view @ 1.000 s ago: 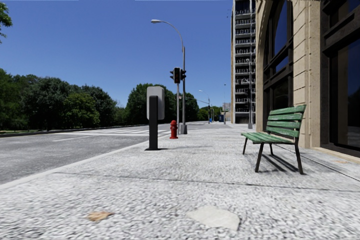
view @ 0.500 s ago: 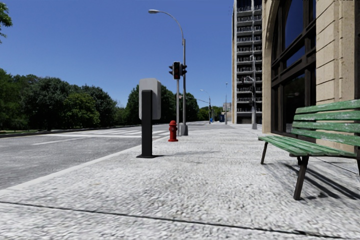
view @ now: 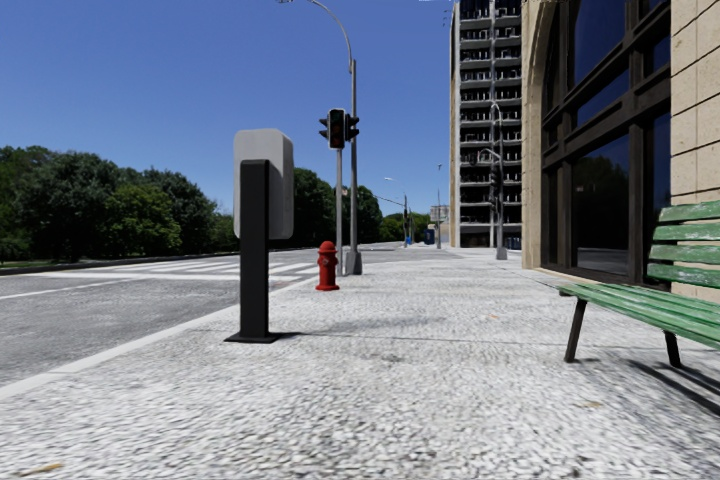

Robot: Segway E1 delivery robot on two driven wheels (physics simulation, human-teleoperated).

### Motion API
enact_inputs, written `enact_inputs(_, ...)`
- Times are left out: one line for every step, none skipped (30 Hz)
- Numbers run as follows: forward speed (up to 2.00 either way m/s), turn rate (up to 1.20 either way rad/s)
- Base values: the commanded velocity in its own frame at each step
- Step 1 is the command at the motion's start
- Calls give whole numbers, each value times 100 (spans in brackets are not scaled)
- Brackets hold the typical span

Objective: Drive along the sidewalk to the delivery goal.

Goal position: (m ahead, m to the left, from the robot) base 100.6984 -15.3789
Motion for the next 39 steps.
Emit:
enact_inputs(200,-57)
enact_inputs(200,-57)
enact_inputs(200,-57)
enact_inputs(200,-57)
enact_inputs(200,-57)
enact_inputs(200,-52)
enact_inputs(200,-4)
enact_inputs(200,0)
enact_inputs(200,0)
enact_inputs(200,0)
enact_inputs(200,0)
enact_inputs(200,0)
enact_inputs(200,0)
enact_inputs(200,0)
enact_inputs(200,0)
enact_inputs(200,0)
enact_inputs(200,0)
enact_inputs(200,0)
enact_inputs(200,0)
enact_inputs(200,-1)
enact_inputs(200,-16)
enact_inputs(200,-37)
enact_inputs(200,-62)
enact_inputs(200,-72)
enact_inputs(200,-75)
enact_inputs(200,-75)
enact_inputs(200,-76)
enact_inputs(200,-76)
enact_inputs(200,-28)
enact_inputs(200,0)
enact_inputs(200,0)
enact_inputs(200,0)
enact_inputs(200,0)
enact_inputs(200,0)
enact_inputs(200,0)
enact_inputs(200,0)
enact_inputs(200,0)
enact_inputs(200,0)
enact_inputs(200,0)
